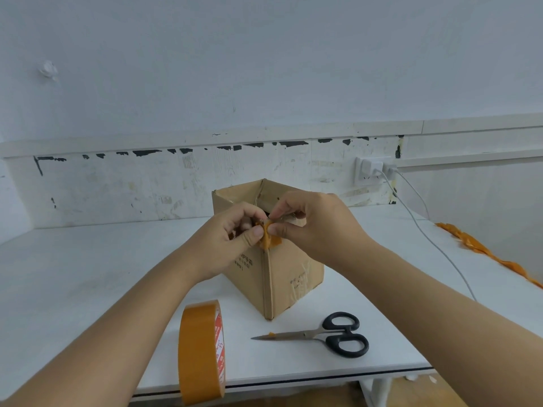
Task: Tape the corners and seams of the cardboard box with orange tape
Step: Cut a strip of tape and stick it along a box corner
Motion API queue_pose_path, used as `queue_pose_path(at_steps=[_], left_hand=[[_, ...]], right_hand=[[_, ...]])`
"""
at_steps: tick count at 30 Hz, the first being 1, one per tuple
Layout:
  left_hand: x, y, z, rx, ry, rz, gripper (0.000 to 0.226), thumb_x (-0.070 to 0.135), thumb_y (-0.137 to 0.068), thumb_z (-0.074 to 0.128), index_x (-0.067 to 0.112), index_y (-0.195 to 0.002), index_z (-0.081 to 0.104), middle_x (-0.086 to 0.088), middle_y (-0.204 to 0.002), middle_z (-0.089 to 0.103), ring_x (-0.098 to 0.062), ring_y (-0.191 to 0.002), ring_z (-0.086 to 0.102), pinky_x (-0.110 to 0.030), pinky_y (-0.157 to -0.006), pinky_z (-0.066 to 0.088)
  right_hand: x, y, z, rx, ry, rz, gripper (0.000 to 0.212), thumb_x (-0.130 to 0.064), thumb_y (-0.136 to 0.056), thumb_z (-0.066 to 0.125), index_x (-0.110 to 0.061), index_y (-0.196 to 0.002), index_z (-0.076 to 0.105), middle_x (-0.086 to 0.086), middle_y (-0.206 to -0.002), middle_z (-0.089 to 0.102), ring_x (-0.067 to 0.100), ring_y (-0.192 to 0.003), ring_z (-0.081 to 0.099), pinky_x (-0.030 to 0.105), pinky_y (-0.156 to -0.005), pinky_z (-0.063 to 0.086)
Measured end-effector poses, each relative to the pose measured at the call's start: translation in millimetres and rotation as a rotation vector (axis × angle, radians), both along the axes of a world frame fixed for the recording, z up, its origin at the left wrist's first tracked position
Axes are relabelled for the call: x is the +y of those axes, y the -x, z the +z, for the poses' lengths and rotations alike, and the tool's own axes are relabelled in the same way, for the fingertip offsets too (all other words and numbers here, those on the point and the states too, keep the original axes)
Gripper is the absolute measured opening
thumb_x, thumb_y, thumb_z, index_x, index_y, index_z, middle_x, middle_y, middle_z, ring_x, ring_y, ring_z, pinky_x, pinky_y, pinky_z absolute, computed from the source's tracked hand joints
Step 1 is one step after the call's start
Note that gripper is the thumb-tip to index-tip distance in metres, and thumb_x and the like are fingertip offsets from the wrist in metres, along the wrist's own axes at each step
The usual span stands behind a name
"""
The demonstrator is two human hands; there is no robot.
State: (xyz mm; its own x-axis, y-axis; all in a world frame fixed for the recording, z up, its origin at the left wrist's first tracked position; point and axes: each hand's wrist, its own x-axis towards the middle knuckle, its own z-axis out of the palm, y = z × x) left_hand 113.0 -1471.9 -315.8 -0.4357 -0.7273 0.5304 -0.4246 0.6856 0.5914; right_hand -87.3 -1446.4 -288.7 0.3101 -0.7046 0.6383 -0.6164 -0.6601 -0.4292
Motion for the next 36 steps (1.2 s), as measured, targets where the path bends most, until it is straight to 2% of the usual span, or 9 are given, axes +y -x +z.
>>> queue_pose_path(at_steps=[3, 7, 16, 20, 22, 25, 29, 32, 36], left_hand=[[2.7, 0.5, -0.7, 0.028, -0.038, -0.043, 0.019, 0.037, -0.089, 0.051, 0.051, -0.098, 0.058, 0.019, -0.074, 0.051, 0.002, -0.071, 0.049, -0.008, -0.069, 0.041], [3.8, 3.7, -0.7, 0.084, -0.061, -0.079, 0.02, 0.034, -0.092, 0.047, 0.048, -0.098, 0.06, 0.021, -0.083, 0.061, 0.003, -0.079, 0.055, -0.011, -0.073, 0.044], [1.6, 6.6, -1.9, 0.123, -0.012, -0.037, 0.016, 0.033, -0.09, 0.051, 0.044, -0.089, 0.063, 0.012, -0.076, 0.057, -0.003, -0.074, 0.051, -0.013, -0.069, 0.043], [3.5, 7.0, -2.5, 0.122, -0.012, -0.057, 0.02, 0.031, -0.092, 0.048, 0.045, -0.094, 0.062, 0.017, -0.084, 0.063, 0.001, -0.079, 0.056, -0.01, -0.072, 0.044], [3.5, 6.1, -3.2, 0.114, -0.019, -0.064, 0.021, 0.033, -0.092, 0.047, 0.047, -0.097, 0.061, 0.018, -0.086, 0.063, 0.002, -0.081, 0.057, -0.009, -0.072, 0.044], [0.0, 0.9, -5.8, 0.068, -0.002, -0.052, 0.023, 0.032, -0.091, 0.048, 0.05, -0.102, 0.059, 0.016, -0.084, 0.059, 0.001, -0.08, 0.055, -0.01, -0.074, 0.044], [-3.2, -6.9, -10.4, 0.013, 0.01, -0.044, 0.029, 0.029, -0.089, 0.053, 0.049, -0.109, 0.056, 0.013, -0.076, 0.048, -0.003, -0.075, 0.049, -0.013, -0.075, 0.045], [-4.2, -6.0, -11.6, -0.025, 0.068, -0.03, 0.031, 0.027, -0.09, 0.052, 0.051, -0.111, 0.053, 0.013, -0.07, 0.043, -0.004, -0.068, 0.044, -0.012, -0.069, 0.043], [-4.5, -6.3, -13.9, -0.043, 0.099, -0.02, 0.029, 0.036, -0.09, 0.05, 0.052, -0.114, 0.05, 0.002, -0.068, 0.038, -0.007, -0.064, 0.042, -0.016, -0.065, 0.043]], right_hand=[[-0.3, 0.7, -1.5, 0.005, 0.023, 0.008, 0.008, -0.025, -0.078, 0.076, -0.023, -0.086, 0.072, -0.015, -0.079, 0.068, -0.007, -0.08, 0.056, 0.009, -0.073, 0.041], [-1.3, 4.1, -1.9, 0.018, 0.03, 0.034, 0.009, -0.028, -0.08, 0.075, -0.026, -0.088, 0.072, -0.023, -0.076, 0.063, -0.016, -0.079, 0.052, 0.005, -0.072, 0.04], [-5.6, -2.4, -7.9, -0.078, 0.062, 0.052, 0.007, -0.025, -0.081, 0.074, -0.019, -0.081, 0.071, -0.012, -0.075, 0.067, 0.004, -0.079, 0.056, 0.017, -0.068, 0.043], [-6.4, 0.1, -9.1, -0.046, 0.046, 0.059, 0.007, -0.029, -0.082, 0.073, -0.024, -0.086, 0.069, -0.017, -0.08, 0.065, 0.003, -0.083, 0.056, 0.019, -0.075, 0.045], [-7.3, 3.9, -9.7, 0.001, 0.026, 0.071, 0.014, -0.03, -0.08, 0.075, -0.028, -0.091, 0.066, -0.023, -0.084, 0.061, 0.0, -0.09, 0.053, 0.013, -0.079, 0.041], [-7.6, 6.4, -11.7, 0.049, 0.038, 0.077, 0.028, -0.029, -0.075, 0.079, -0.028, -0.097, 0.062, -0.029, -0.086, 0.052, -0.003, -0.093, 0.046, 0.003, -0.077, 0.032], [-8.6, 3.1, -14.5, 0.07, 0.091, 0.073, 0.031, -0.027, -0.075, 0.079, -0.023, -0.099, 0.059, -0.028, -0.087, 0.049, 0.004, -0.09, 0.043, 0.006, -0.078, 0.033], [-9.5, 2.1, -15.5, 0.086, 0.122, 0.069, 0.031, -0.026, -0.076, 0.077, -0.02, -0.1, 0.058, -0.029, -0.085, 0.045, 0.008, -0.091, 0.044, 0.008, -0.077, 0.033], [-8.4, 5.2, -16.0, 0.096, 0.111, 0.098, 0.031, -0.027, -0.078, 0.076, -0.022, -0.102, 0.057, -0.027, -0.089, 0.048, 0.007, -0.094, 0.043, 0.008, -0.078, 0.034]])
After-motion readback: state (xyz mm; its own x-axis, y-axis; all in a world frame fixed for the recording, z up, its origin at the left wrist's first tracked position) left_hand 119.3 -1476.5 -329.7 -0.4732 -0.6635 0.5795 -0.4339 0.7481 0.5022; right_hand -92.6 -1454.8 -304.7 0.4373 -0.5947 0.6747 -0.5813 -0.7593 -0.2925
